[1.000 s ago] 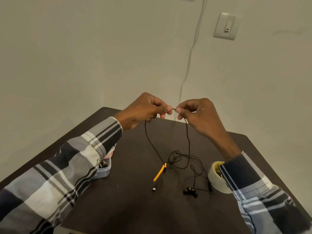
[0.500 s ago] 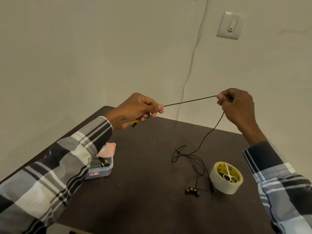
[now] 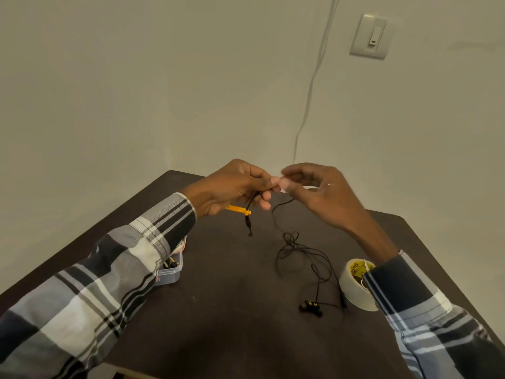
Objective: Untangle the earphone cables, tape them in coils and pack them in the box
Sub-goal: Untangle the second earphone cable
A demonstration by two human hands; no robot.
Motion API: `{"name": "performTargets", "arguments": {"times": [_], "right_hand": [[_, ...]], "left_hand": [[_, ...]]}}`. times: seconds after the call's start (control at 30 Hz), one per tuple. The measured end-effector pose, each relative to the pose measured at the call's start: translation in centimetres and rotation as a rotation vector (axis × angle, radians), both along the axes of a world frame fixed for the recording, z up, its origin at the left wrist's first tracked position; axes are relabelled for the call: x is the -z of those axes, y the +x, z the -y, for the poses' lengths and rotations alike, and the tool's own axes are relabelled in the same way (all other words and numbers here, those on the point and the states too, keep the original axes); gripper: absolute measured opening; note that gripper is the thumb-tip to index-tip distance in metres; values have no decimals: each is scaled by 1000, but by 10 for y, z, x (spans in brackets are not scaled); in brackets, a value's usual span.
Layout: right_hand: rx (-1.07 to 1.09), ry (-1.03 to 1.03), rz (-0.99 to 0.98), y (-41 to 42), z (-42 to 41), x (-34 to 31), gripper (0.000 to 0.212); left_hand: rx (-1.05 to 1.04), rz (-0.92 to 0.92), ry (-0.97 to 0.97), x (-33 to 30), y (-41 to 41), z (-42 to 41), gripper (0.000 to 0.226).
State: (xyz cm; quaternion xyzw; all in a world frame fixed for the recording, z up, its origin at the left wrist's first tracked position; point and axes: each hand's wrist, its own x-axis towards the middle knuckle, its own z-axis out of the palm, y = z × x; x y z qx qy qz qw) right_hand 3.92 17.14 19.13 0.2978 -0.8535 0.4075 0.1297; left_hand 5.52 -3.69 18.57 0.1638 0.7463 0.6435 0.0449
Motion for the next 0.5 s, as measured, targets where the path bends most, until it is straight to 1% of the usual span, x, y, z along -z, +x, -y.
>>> {"name": "performTargets", "arguments": {"times": [0.07, 0.17, 0.3, 0.4, 0.5], "right_hand": [[-56, 16, 12, 4, 7, 3, 19], [-42, 14, -46, 4, 6, -1, 13], [1, -23, -62, 5, 0, -10, 20], [23, -29, -63, 7, 0, -9, 22], [35, -68, -58, 6, -2, -8, 19]], "left_hand": [[19, -3, 11, 0, 1, -2, 20], [37, 7, -15, 2, 2, 1, 24], [81, 54, 2, 13, 7, 4, 36], [109, 50, 38, 25, 12, -1, 35], [128, 91, 122, 41, 16, -7, 28]]}}
